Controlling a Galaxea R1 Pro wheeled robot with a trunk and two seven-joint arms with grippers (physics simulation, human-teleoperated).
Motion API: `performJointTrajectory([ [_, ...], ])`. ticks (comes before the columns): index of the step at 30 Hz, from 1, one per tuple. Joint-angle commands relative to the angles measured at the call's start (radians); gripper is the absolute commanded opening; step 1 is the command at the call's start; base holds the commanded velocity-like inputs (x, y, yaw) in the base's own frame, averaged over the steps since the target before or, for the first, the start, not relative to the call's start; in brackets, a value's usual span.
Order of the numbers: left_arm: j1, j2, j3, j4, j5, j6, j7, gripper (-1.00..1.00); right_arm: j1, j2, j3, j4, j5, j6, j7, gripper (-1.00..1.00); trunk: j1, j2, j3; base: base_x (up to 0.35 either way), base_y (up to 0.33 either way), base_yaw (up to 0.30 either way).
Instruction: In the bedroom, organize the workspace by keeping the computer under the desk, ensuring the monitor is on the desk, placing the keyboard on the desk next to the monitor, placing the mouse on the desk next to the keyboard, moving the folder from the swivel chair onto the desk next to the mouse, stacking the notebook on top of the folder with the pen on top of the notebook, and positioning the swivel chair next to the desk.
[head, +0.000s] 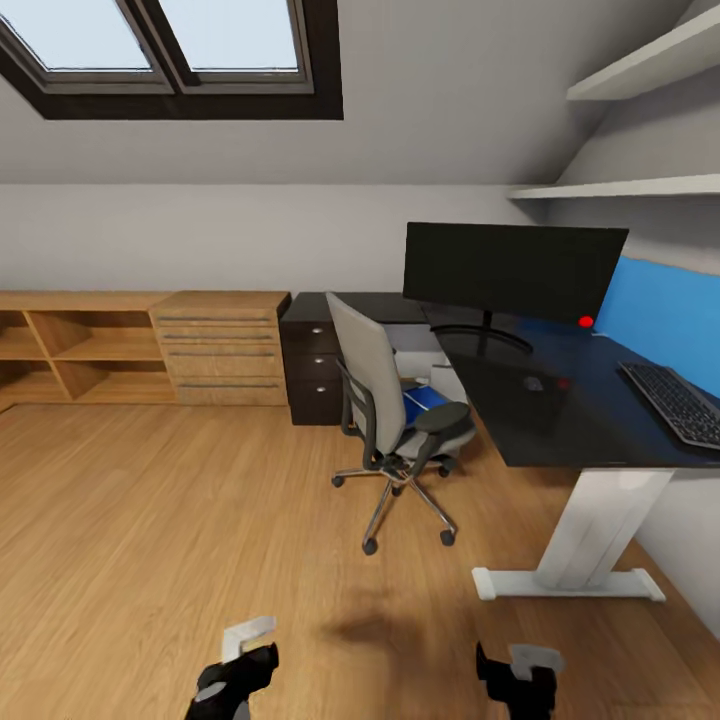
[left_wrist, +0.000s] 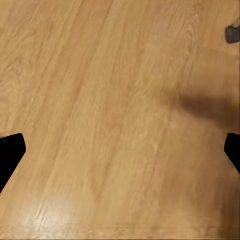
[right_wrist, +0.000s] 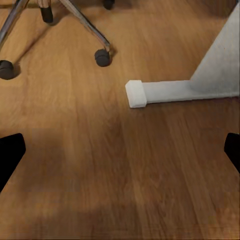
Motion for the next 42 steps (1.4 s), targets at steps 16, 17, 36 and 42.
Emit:
performJointTrajectory([
  [16, -0.388, -0.047, 0.003, 0.027, 0.012, 0.133, 0.026, 1.00, -0.475, 0.018, 0.001, 0.092, -0.008, 0.192, -0.052, 1.00, 0.061, -0.113, -0.051, 0.000, 0.000, 0.000],
  [17, -0.390, -0.047, 0.003, 0.031, 0.011, 0.132, 0.025, 1.00, -0.477, 0.019, 0.001, 0.096, -0.009, 0.192, -0.052, 1.00, 0.065, -0.120, -0.054, 0.000, 0.000, 0.000],
  [36, -0.120, -0.018, -0.107, -0.447, 0.009, 0.143, 0.020, 1.00, -0.470, 0.035, -0.005, -0.040, -0.013, 0.323, -0.049, 1.00, 0.138, -0.253, -0.114, 0.000, 0.000, 0.000],
  [42, -0.111, -0.017, -0.113, -0.446, 0.008, 0.143, 0.021, 1.00, -0.451, 0.036, -0.004, -0.088, -0.013, 0.325, -0.049, 1.00, 0.161, -0.295, -0.132, 0.000, 0.000, 0.000],
])
